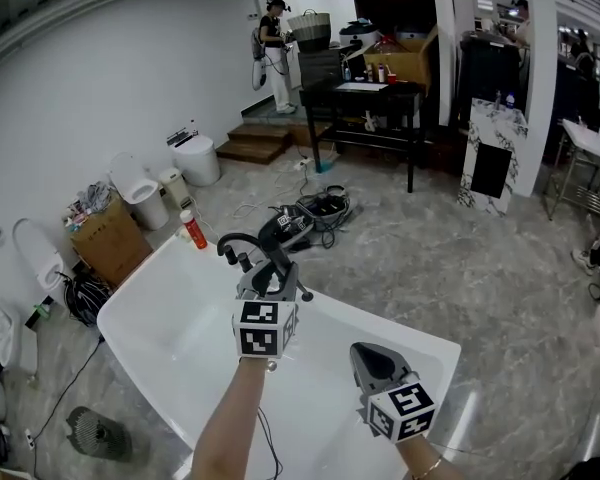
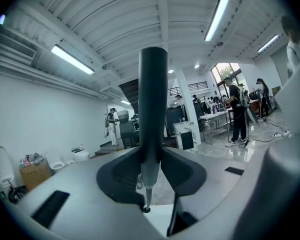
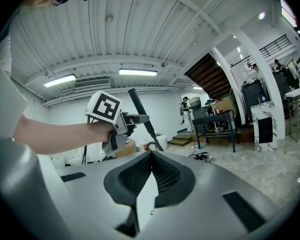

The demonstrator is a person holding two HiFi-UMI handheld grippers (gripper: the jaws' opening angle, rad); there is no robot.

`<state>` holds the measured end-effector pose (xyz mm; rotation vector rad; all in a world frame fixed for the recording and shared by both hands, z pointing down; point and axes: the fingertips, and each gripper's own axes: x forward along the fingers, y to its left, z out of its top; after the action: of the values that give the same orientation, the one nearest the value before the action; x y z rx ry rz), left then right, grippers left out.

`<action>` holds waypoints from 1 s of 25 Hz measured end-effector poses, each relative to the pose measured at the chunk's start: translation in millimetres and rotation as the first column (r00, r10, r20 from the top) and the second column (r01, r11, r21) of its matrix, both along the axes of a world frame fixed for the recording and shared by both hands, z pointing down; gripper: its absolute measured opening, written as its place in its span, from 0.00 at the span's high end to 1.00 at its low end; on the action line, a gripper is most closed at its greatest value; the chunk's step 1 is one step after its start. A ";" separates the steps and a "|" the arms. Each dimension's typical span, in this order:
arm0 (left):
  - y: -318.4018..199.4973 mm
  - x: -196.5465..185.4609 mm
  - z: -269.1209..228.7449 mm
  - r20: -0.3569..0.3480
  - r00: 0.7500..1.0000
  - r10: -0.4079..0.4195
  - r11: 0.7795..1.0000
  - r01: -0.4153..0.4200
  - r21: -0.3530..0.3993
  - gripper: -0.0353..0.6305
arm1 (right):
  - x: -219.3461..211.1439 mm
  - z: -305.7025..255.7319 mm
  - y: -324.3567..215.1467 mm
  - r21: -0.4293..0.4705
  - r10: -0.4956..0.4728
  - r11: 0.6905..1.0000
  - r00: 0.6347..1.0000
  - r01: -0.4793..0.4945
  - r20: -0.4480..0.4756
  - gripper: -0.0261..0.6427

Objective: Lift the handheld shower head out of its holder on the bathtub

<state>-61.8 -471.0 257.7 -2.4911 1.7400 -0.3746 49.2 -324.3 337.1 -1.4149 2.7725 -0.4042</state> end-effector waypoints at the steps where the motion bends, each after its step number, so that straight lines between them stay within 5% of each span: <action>1: 9.2 0.6 -5.8 0.000 1.000 0.003 1.000 -0.003 0.006 0.74 | -0.5 -5.8 6.6 0.006 0.000 1.000 1.000 0.000 0.000 0.95; 15: 143.6 -4.9 -91.6 -0.010 0.999 0.042 0.994 -0.041 0.104 0.73 | -17.0 -79.4 104.2 0.101 0.004 0.995 1.000 -0.003 -0.007 0.95; 25: 184.4 -2.4 -120.4 0.014 0.999 0.053 0.986 -0.054 0.155 0.73 | -20.8 -110.3 140.1 0.169 -0.019 0.985 0.999 0.025 -0.038 0.95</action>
<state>-64.2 -286.6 137.3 -2.4162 1.6271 -0.2373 28.4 -184.2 226.8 -1.3677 2.7757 -0.1397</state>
